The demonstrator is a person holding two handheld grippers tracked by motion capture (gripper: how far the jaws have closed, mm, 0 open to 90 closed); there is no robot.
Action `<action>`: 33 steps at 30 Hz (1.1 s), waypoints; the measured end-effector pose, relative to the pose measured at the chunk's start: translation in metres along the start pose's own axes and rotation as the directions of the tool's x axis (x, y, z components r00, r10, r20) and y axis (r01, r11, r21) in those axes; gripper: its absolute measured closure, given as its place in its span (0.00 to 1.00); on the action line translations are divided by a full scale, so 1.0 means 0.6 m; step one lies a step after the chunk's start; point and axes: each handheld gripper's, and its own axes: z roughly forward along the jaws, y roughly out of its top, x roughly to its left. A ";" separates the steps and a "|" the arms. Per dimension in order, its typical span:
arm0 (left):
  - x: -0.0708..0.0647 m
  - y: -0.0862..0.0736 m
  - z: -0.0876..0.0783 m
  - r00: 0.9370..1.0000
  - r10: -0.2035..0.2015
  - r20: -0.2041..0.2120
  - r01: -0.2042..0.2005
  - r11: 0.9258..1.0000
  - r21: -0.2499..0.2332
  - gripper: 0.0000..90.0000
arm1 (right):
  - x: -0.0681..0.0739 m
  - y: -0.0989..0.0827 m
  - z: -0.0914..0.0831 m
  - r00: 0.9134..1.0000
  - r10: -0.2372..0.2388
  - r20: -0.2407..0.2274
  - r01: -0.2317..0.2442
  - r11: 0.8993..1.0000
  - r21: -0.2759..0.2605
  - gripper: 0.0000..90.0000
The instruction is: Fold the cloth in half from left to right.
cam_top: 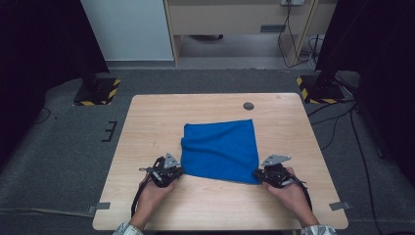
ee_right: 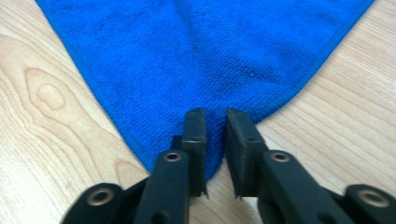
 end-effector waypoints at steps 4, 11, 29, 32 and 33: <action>-0.003 0.001 -0.001 1.000 0.003 0.006 -0.003 1.000 0.003 0.96 | 0.003 0.001 0.001 1.000 -0.015 -0.018 0.015 1.000 0.004 0.98; -0.018 0.003 -0.016 1.000 0.010 0.024 -0.010 1.000 -0.007 0.96 | 0.004 -0.004 -0.013 0.999 -0.031 -0.014 0.032 0.999 0.020 0.99; -0.066 0.000 -0.045 0.994 0.037 0.100 -0.037 0.999 0.002 0.96 | -0.003 -0.022 -0.064 1.000 -0.001 0.004 0.001 1.000 0.015 0.98; -0.059 -0.003 -0.048 0.995 0.018 0.094 -0.019 1.000 0.009 0.96 | 0.002 -0.021 -0.064 1.000 -0.014 -0.008 0.014 1.000 0.015 0.98; -0.056 -0.004 -0.048 0.996 0.013 0.094 -0.015 1.000 0.015 0.96 | 0.004 -0.021 -0.065 1.000 -0.017 -0.012 0.018 1.000 0.015 0.98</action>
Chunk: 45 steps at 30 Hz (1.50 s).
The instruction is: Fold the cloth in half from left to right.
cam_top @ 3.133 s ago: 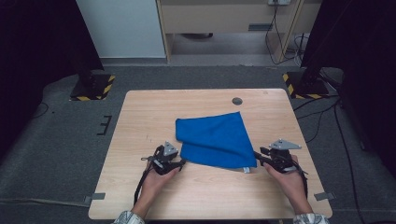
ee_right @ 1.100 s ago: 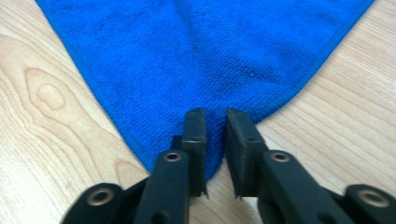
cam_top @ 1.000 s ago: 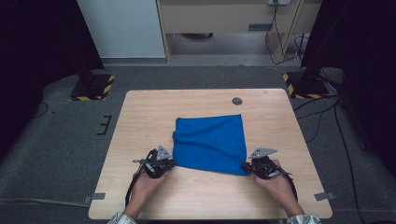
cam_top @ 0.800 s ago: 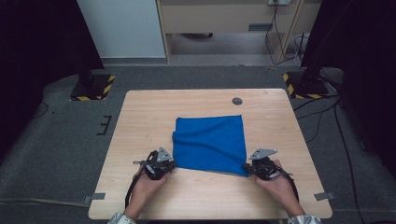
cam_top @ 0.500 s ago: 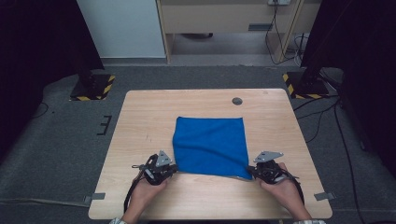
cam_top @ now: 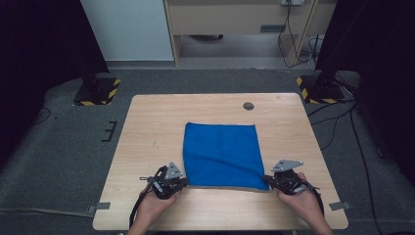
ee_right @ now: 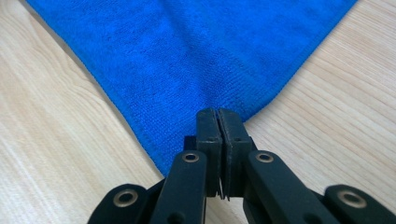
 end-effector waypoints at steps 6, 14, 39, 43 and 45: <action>0.003 -0.003 0.000 1.000 -0.001 0.014 0.001 1.000 0.012 0.96 | 0.003 0.001 -0.005 1.000 0.002 -0.005 -0.002 1.000 -0.016 0.92; 0.003 -0.011 -0.005 1.000 -0.005 0.006 0.005 1.000 0.026 0.93 | 0.000 0.006 -0.001 0.999 0.032 0.028 -0.030 0.998 -0.055 0.50; 0.051 -0.006 -0.009 0.986 -0.139 -0.088 0.123 0.978 -0.169 0.14 | 0.029 0.048 0.057 0.999 0.033 -0.034 -0.036 0.993 -0.110 0.14; 0.055 -0.008 -0.013 0.987 -0.136 -0.082 0.119 0.976 -0.184 0.11 | 0.053 0.070 0.069 0.998 -0.004 -0.064 -0.004 0.991 -0.132 0.14; 0.057 -0.010 -0.013 0.988 -0.132 -0.084 0.115 0.977 -0.179 0.10 | 0.068 0.088 0.077 0.996 -0.023 -0.081 0.011 0.990 -0.143 0.14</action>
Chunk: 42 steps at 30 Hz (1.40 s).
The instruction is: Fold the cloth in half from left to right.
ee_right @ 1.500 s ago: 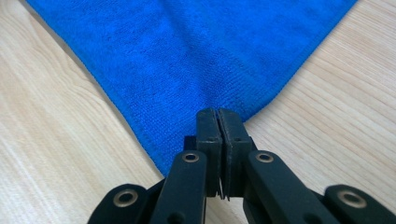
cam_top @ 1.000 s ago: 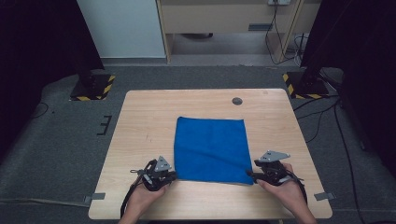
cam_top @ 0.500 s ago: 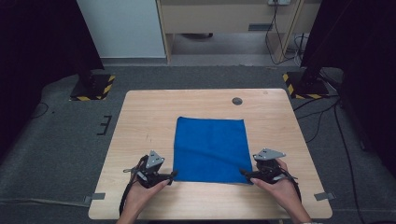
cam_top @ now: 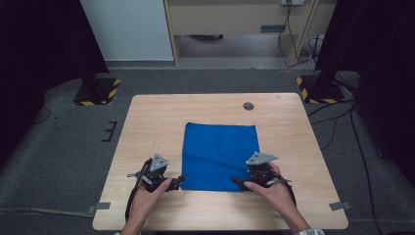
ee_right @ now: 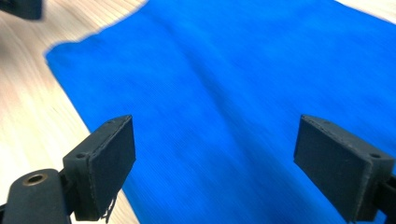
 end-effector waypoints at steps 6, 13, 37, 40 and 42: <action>0.005 -0.001 -0.003 1.000 0.000 -0.008 0.000 1.000 -0.002 0.10 | 0.039 0.035 0.038 0.998 -0.043 -0.038 0.044 0.999 0.018 0.16; 0.020 -0.002 -0.002 0.999 -0.014 -0.039 0.013 1.000 -0.006 0.10 | 0.078 0.065 0.076 0.994 -0.088 -0.064 0.091 0.995 0.045 0.21; 0.063 -0.008 -0.007 0.994 -0.068 -0.084 0.067 0.998 -0.011 0.11 | 0.209 0.087 0.175 0.966 -0.189 -0.177 0.202 0.978 0.058 0.62; 0.065 -0.008 -0.007 0.994 -0.072 -0.087 0.071 0.997 -0.013 0.11 | 0.221 0.085 0.189 0.967 -0.192 -0.169 0.208 0.975 0.080 0.58; 0.066 -0.008 -0.006 0.994 -0.080 -0.079 0.079 0.997 -0.015 0.11 | 0.226 0.084 0.195 0.969 -0.202 -0.142 0.216 0.972 0.090 0.58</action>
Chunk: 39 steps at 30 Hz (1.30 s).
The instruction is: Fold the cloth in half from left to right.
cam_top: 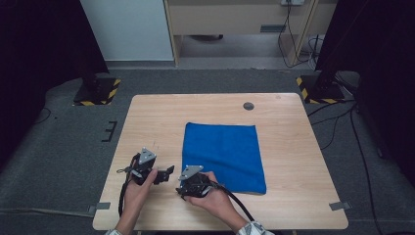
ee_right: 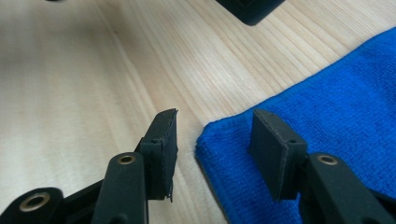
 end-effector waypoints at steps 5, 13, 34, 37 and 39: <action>0.000 0.002 0.004 0.999 -0.023 0.048 0.022 1.000 0.012 0.14 | -0.003 -0.002 0.004 0.999 0.000 0.043 0.001 1.000 -0.017 0.83; 0.010 0.042 0.023 0.997 0.004 0.073 -0.004 1.000 -0.006 0.12 | -0.014 -0.008 -0.008 0.997 0.074 -0.003 -0.074 0.996 -0.044 0.96; 0.070 0.150 0.172 0.995 0.081 0.061 -0.086 0.993 0.075 0.38 | 0.034 -0.011 -0.012 0.993 0.102 -0.058 -0.108 0.989 -0.102 0.96; 0.076 0.156 0.186 0.995 0.078 0.061 -0.084 0.993 0.088 0.41 | 0.038 -0.012 -0.013 0.993 0.102 -0.054 -0.108 0.989 -0.103 0.96; 0.082 0.154 0.193 0.996 0.063 0.066 -0.067 0.996 0.054 0.47 | 0.039 -0.013 -0.013 0.992 0.113 -0.054 -0.118 0.987 -0.105 0.96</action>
